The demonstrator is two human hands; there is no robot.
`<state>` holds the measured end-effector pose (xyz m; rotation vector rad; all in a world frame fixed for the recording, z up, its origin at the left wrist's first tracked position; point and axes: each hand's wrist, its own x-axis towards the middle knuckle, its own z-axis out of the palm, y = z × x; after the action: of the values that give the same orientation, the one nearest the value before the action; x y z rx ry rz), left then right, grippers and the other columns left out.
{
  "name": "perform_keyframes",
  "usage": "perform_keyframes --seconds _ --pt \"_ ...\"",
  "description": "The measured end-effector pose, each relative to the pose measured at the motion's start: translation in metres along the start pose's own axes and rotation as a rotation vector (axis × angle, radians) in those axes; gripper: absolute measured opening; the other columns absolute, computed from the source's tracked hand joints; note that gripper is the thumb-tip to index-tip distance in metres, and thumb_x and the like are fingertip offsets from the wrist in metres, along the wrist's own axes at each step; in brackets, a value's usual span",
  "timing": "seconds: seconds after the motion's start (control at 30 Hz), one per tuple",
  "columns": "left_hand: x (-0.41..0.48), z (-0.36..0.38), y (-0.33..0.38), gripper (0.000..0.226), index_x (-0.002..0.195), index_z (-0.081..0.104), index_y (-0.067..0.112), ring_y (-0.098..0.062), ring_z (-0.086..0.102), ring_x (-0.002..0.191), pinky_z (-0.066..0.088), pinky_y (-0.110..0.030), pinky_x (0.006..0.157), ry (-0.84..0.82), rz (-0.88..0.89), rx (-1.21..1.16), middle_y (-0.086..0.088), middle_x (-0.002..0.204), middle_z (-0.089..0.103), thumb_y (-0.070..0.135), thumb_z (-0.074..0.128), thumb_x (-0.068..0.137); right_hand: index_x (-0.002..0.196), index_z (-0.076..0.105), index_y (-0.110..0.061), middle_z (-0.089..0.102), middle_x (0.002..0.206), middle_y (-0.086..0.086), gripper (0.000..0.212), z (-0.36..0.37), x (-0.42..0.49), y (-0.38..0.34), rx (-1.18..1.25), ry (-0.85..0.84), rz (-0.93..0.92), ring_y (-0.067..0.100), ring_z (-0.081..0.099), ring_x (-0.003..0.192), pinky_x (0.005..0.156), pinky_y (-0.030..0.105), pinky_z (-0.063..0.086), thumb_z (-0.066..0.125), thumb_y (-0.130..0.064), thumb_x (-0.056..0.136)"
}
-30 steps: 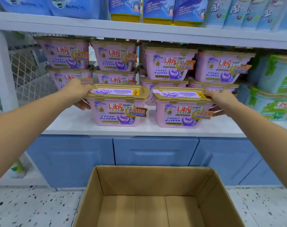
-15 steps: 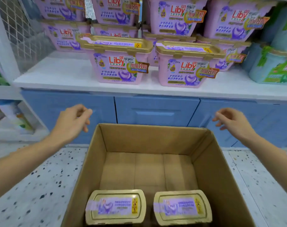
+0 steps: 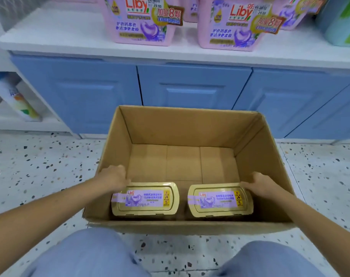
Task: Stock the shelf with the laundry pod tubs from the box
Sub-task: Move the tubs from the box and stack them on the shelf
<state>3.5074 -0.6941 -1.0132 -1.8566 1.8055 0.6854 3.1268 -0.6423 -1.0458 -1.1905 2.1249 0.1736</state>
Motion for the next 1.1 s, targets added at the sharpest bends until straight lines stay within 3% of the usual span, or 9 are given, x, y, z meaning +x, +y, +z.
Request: perform_keyframes --seconds 0.1,0.27,0.33,0.43,0.6,0.7,0.8,0.9,1.1 --pt "0.007 0.014 0.006 0.035 0.12 0.054 0.002 -0.026 0.06 0.108 0.047 -0.031 0.087 -0.051 -0.011 0.149 -0.012 0.12 0.062 0.024 0.041 0.097 0.116 0.053 0.003 0.059 0.12 0.02 0.047 0.015 0.002 0.003 -0.051 -0.122 0.067 0.029 0.057 0.094 0.071 0.031 0.048 0.053 -0.035 0.091" --pt "0.013 0.035 0.008 0.045 0.119 0.058 0.004 -0.019 0.058 0.095 0.045 -0.027 0.078 -0.118 -0.007 0.153 -0.008 0.112 0.063 0.039 0.044 0.095 0.105 0.049 -0.003 0.055 0.103 0.012 0.028 0.024 0.011 0.008 0.091 -0.233 0.106 0.028 0.054 0.098 0.045 0.028 0.053 0.055 -0.027 0.091" --pt "0.015 0.045 0.009 0.05 0.124 0.052 0.003 -0.023 0.057 0.107 0.044 -0.029 0.084 -0.078 -0.011 0.132 -0.012 0.125 0.056 0.041 0.047 0.093 0.1 0.045 -0.006 0.051 0.097 0.009 0.023 0.024 0.014 0.01 0.12 -0.248 0.108 0.027 0.053 0.095 0.04 0.026 0.052 0.055 -0.024 0.091" --pt "0.011 0.06 0.013 0.058 0.13 0.035 0.005 -0.03 0.053 0.117 0.045 -0.031 0.091 -0.047 -0.058 0.085 -0.019 0.134 0.04 0.039 0.055 0.088 0.102 0.043 -0.006 0.049 0.09 0.005 0.023 0.024 0.021 0.012 0.145 -0.263 0.087 0.028 0.054 0.094 0.041 0.027 0.053 0.055 -0.023 0.091" --pt "0.011 0.066 0.002 0.03 0.101 0.031 0.009 -0.035 0.059 0.107 0.046 -0.038 0.08 0.088 -0.054 -0.078 -0.019 0.116 0.06 0.018 0.057 0.088 0.102 0.044 -0.005 0.047 0.081 0.004 0.022 0.024 0.024 0.012 0.116 -0.23 0.038 0.024 0.055 0.079 0.035 0.024 0.05 0.052 -0.024 0.093" --pt "0.015 0.067 0.001 0.036 0.109 0.044 0.006 -0.032 0.058 0.111 0.046 -0.034 0.082 0.049 -0.097 -0.12 -0.015 0.119 0.06 0.023 0.064 0.084 0.1 0.043 -0.007 0.048 0.079 0.002 0.019 0.023 0.024 0.013 0.083 -0.197 0.019 0.02 0.055 0.068 0.034 0.02 0.048 0.05 -0.023 0.094" --pt "0.02 0.065 0.002 0.025 0.098 0.054 0.007 -0.031 0.059 0.108 0.044 -0.032 0.076 0.064 -0.132 -0.192 -0.014 0.116 0.062 0.024 0.065 0.084 0.098 0.044 -0.008 0.048 0.077 0.0 0.017 0.021 0.021 0.013 0.04 -0.157 0.015 0.02 0.057 0.06 0.041 0.024 0.051 0.047 -0.024 0.095" --pt "0.022 0.062 0.003 0.022 0.097 0.057 0.004 -0.032 0.059 0.107 0.042 -0.032 0.076 0.1 -0.166 -0.302 -0.015 0.112 0.064 0.024 0.061 0.087 0.097 0.044 -0.009 0.049 0.075 -0.001 0.018 0.02 0.019 0.01 -0.035 -0.115 0.018 0.021 0.058 0.052 0.053 0.027 0.049 0.042 -0.027 0.097" --pt "0.029 0.066 0.001 0.022 0.108 0.047 0.002 -0.038 0.053 0.11 0.042 -0.04 0.087 0.17 -0.107 -0.522 -0.021 0.12 0.053 0.019 0.049 0.093 0.095 0.045 -0.01 0.057 0.084 0.004 0.02 0.022 0.015 0.007 -0.123 -0.073 0.018 0.017 0.055 0.047 0.052 0.024 0.043 0.038 -0.029 0.098"
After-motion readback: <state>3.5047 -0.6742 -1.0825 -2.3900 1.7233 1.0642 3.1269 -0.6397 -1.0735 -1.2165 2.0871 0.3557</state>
